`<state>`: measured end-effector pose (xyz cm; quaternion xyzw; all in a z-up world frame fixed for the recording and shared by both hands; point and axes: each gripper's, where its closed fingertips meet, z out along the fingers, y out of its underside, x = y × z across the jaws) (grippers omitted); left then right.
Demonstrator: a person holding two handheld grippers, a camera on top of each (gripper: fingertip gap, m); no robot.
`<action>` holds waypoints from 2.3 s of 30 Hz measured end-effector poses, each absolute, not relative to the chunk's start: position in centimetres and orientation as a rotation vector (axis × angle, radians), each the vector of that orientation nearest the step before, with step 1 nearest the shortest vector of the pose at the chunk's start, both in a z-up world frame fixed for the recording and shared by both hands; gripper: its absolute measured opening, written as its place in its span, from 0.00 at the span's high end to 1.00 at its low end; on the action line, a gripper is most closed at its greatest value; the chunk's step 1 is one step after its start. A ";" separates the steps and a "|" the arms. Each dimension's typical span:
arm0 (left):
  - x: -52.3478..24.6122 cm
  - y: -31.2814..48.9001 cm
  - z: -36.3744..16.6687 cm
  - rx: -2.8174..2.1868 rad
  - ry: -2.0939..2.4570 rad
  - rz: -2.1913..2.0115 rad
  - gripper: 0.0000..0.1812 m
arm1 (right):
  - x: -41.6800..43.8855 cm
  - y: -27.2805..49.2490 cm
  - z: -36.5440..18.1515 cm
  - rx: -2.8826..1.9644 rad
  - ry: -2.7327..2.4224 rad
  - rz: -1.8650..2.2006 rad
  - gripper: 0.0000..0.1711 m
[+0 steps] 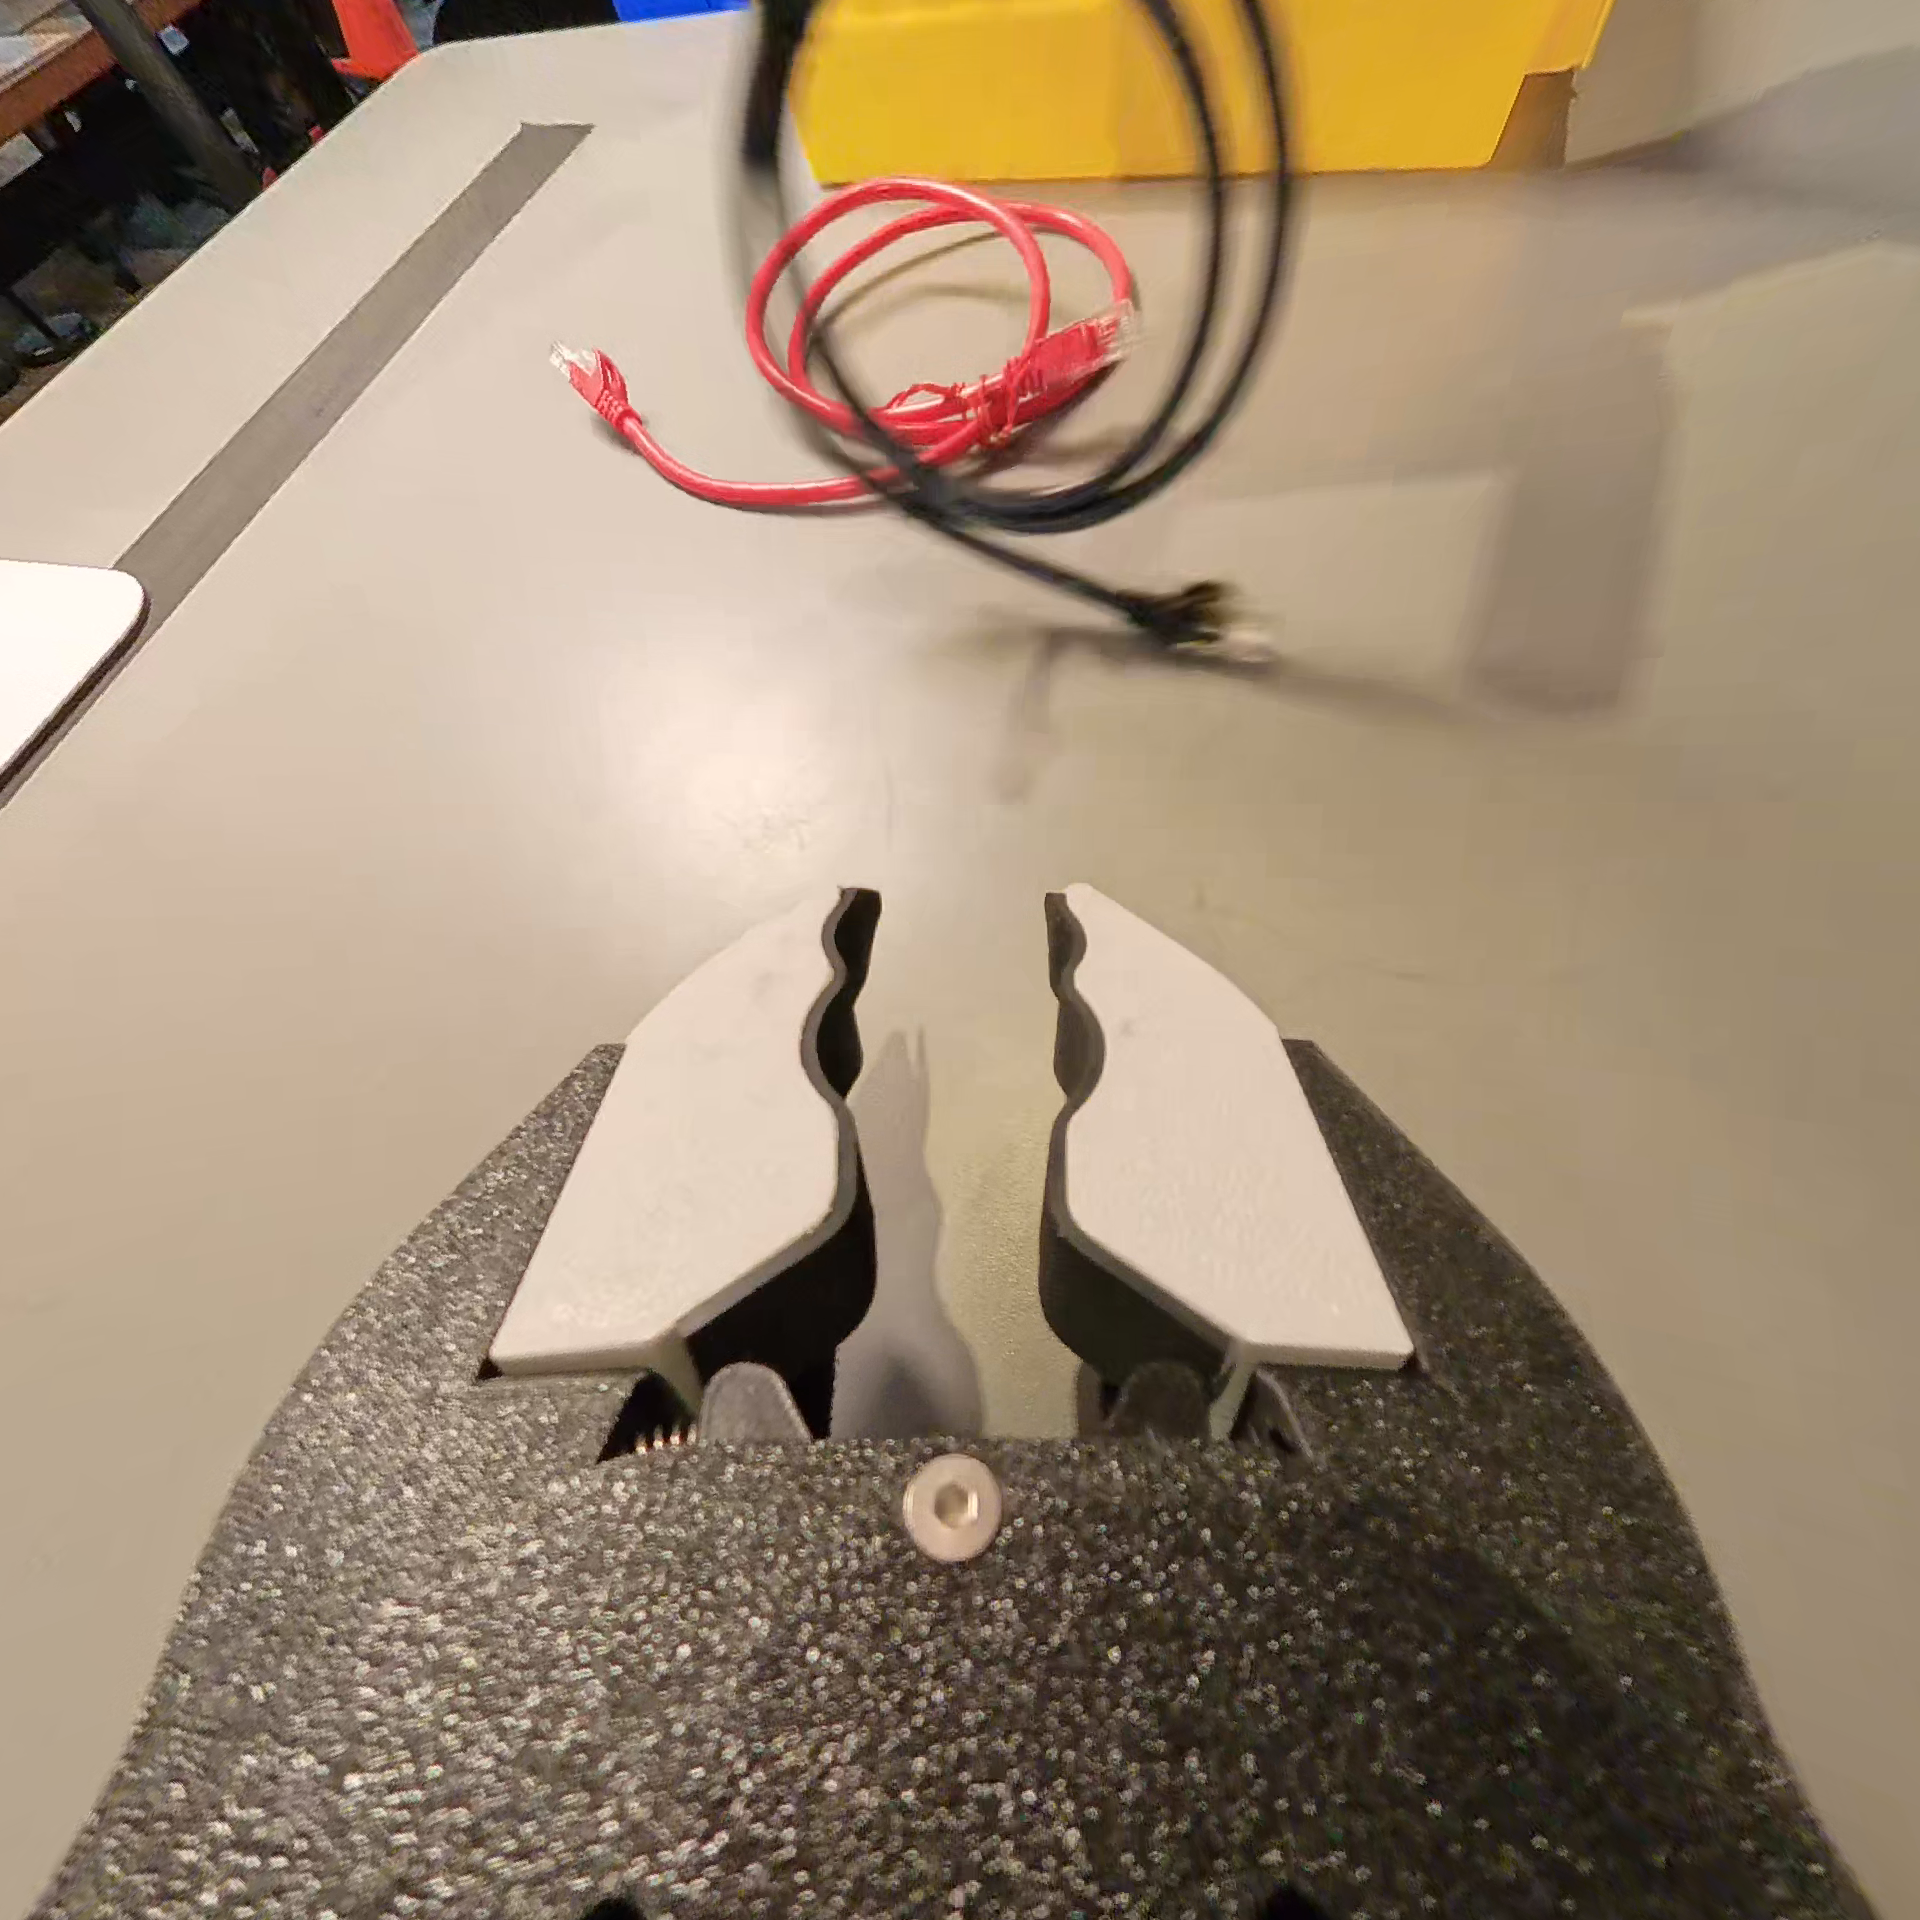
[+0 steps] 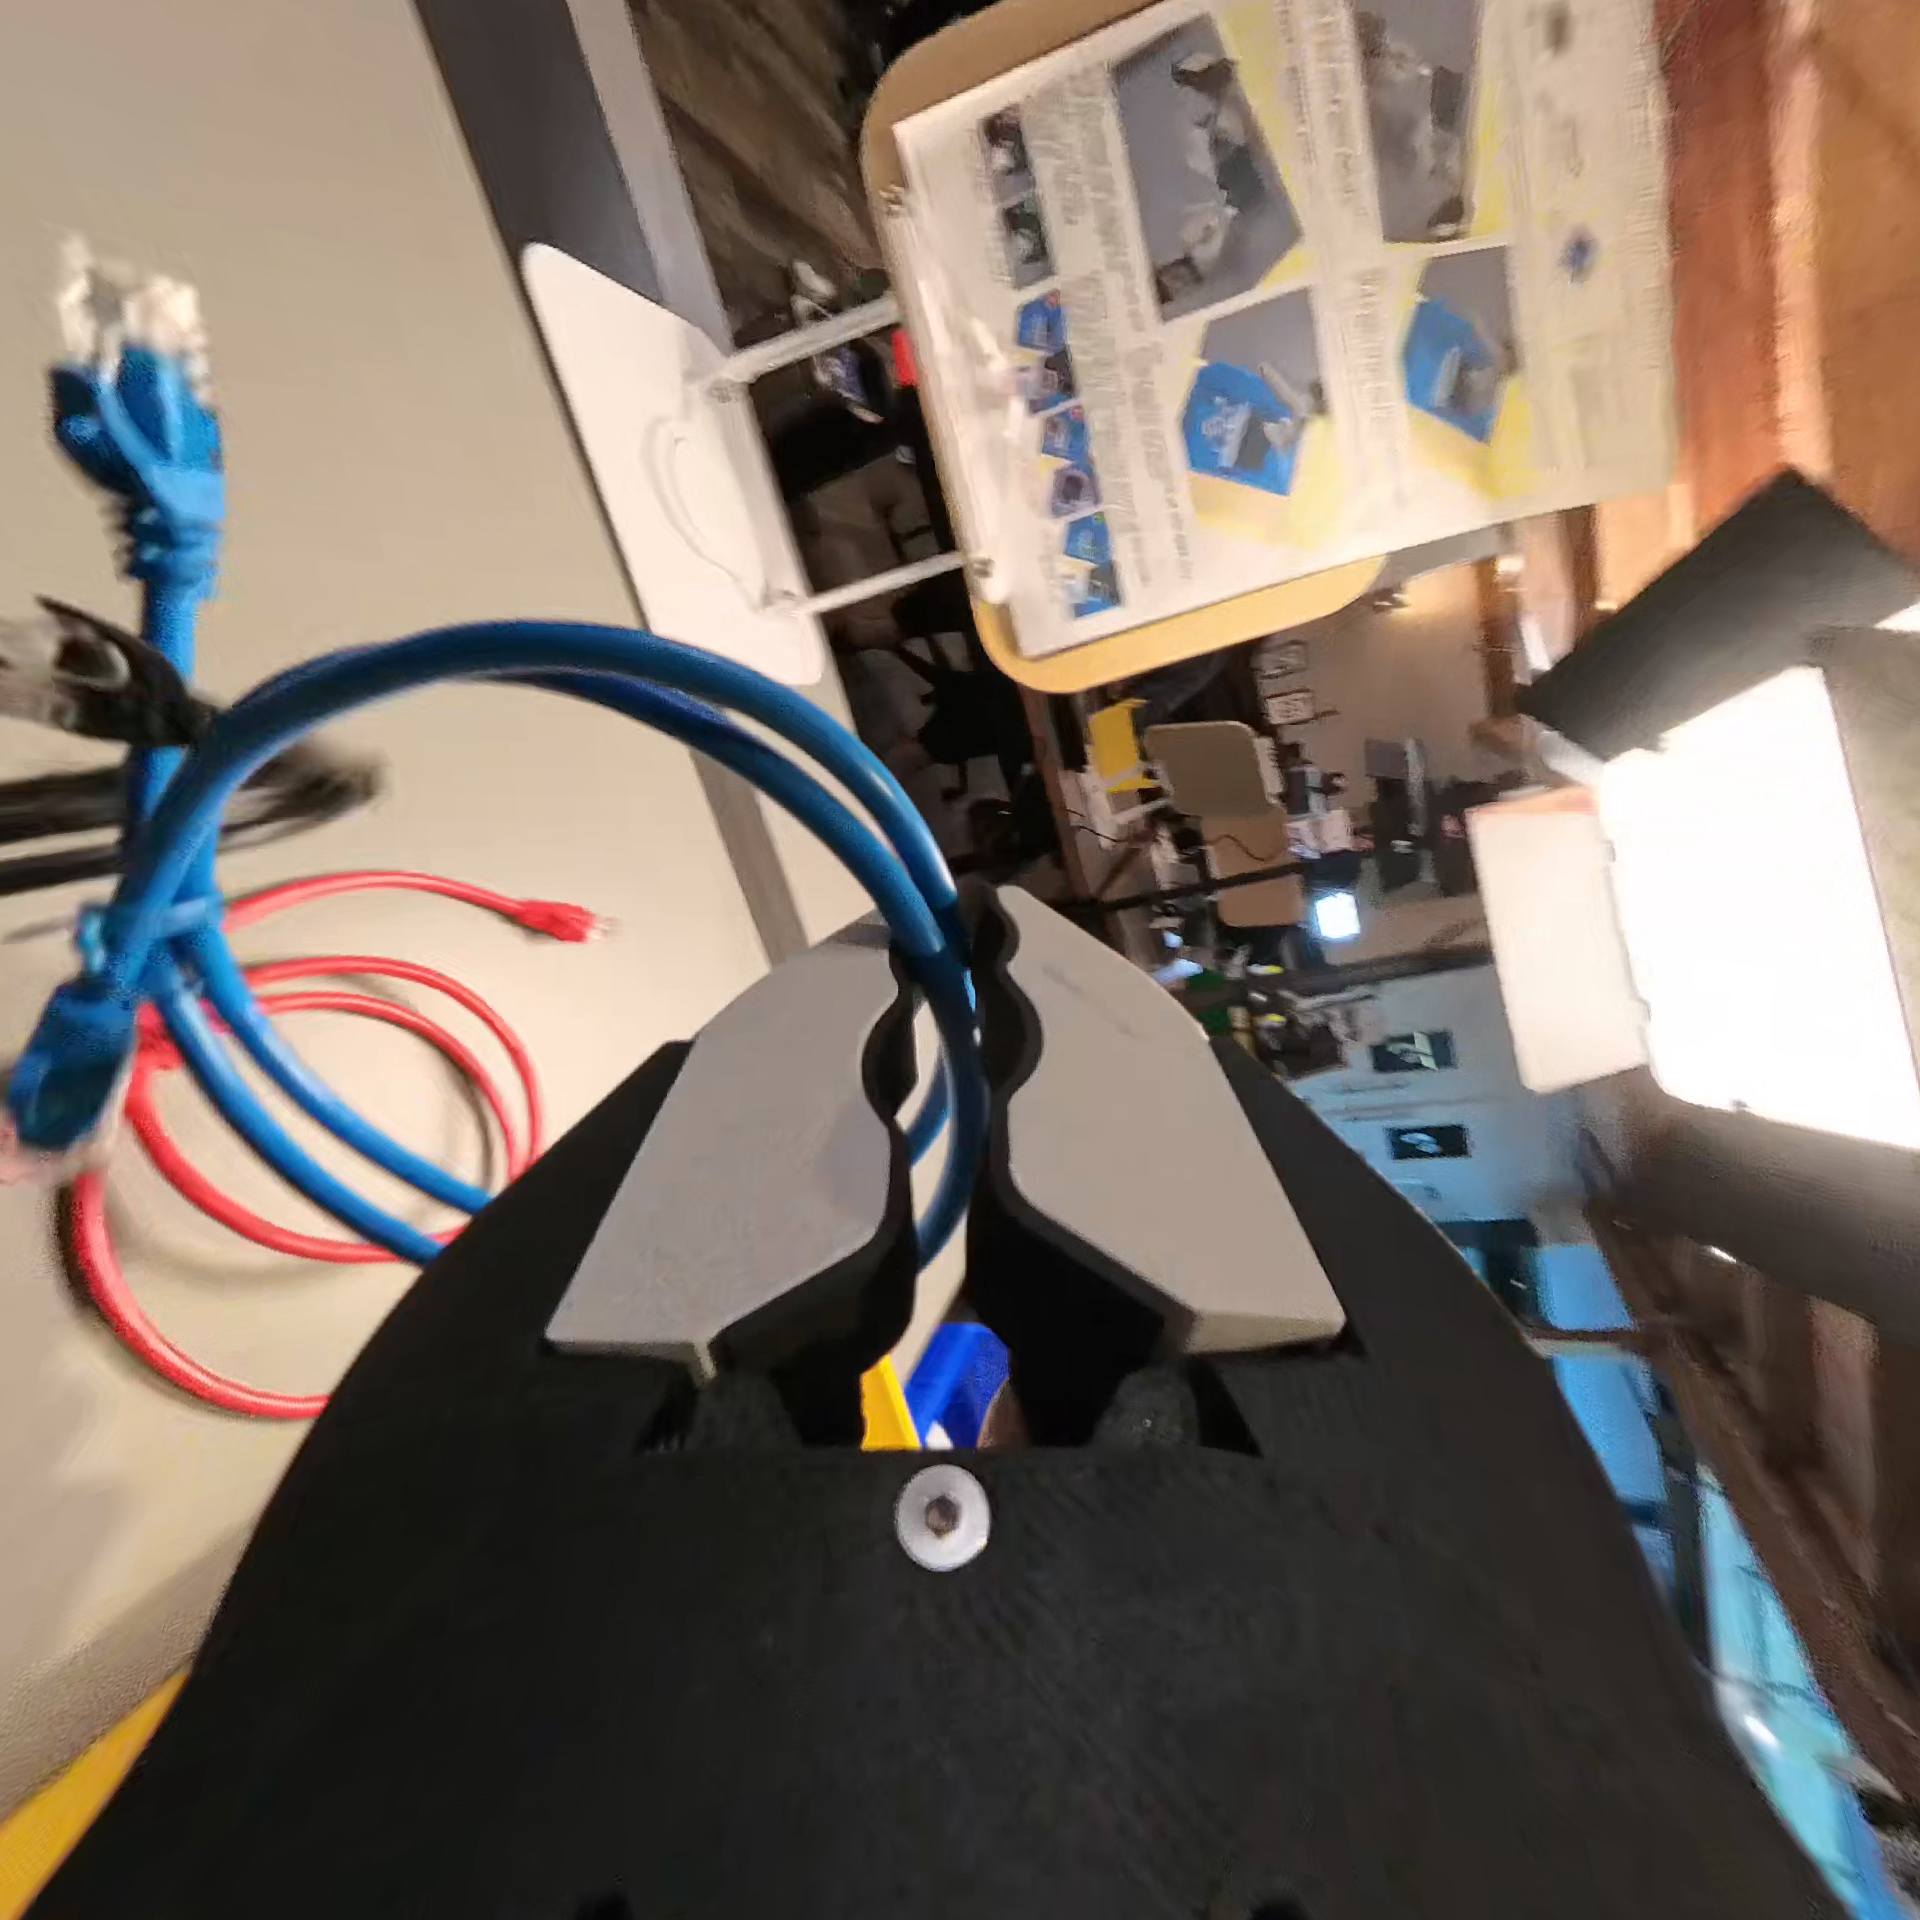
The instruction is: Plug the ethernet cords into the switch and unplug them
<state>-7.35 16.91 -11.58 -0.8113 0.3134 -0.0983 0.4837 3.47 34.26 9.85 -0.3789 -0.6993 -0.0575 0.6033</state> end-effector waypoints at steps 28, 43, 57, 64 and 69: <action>-7.2 16.7 -11.8 -1.978 0.785 -0.236 0.81 | 19.4 40.7 9.5 -1.450 -1.771 -0.170 0.96; -7.4 16.9 -12.0 -1.991 0.777 -0.209 0.82 | 28.8 46.3 -7.2 -1.935 -2.041 -0.455 0.72; -7.1 16.7 -12.2 -1.990 0.813 -0.193 0.82 | 33.3 46.5 -3.3 -1.994 -1.946 -0.864 0.69; -7.3 16.8 -12.2 -1.999 0.798 -0.198 0.82 | 22.1 41.2 1.1 -1.738 -1.839 -0.305 0.71; -7.1 16.8 -12.5 -2.005 0.818 -0.182 0.82 | 12.3 31.1 -1.6 -1.526 -2.144 -0.038 0.74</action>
